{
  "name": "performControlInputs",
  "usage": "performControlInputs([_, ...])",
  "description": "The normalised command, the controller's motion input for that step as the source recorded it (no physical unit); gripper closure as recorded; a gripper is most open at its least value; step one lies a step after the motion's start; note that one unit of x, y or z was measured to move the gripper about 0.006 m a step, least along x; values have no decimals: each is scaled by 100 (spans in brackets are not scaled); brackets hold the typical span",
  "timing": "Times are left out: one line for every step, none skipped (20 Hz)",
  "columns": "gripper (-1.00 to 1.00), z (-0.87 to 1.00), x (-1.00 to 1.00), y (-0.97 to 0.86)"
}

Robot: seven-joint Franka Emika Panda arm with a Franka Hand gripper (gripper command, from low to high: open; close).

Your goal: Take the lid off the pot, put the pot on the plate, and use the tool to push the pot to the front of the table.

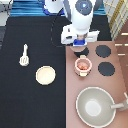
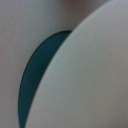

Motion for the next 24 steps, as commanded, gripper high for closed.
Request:
performControlInputs([100, -30, 16, 17])
performControlInputs([100, -33, 8, 22])
performControlInputs([100, -29, 1, 25])
performControlInputs([100, -23, -4, 28])
performControlInputs([100, -12, -15, 31])
performControlInputs([100, -2, -30, 32])
performControlInputs([100, 1, -33, 36])
performControlInputs([100, 0, -32, 38])
performControlInputs([100, 0, -34, 41])
performControlInputs([100, 0, -38, 44])
performControlInputs([100, 0, -41, 47])
performControlInputs([100, 0, -43, 49])
performControlInputs([-100, 0, -44, 49])
performControlInputs([-100, 5, -41, 50])
performControlInputs([-100, 6, -37, 47])
performControlInputs([-100, 5, -38, 44])
performControlInputs([-100, 5, -34, 36])
performControlInputs([-100, 3, -34, 29])
performControlInputs([-100, 4, -33, 24])
performControlInputs([-100, 9, -30, 16])
performControlInputs([-100, 12, -27, 12])
performControlInputs([-100, 19, -23, 5])
performControlInputs([-100, 29, -18, 5])
performControlInputs([-100, 42, -11, 3])
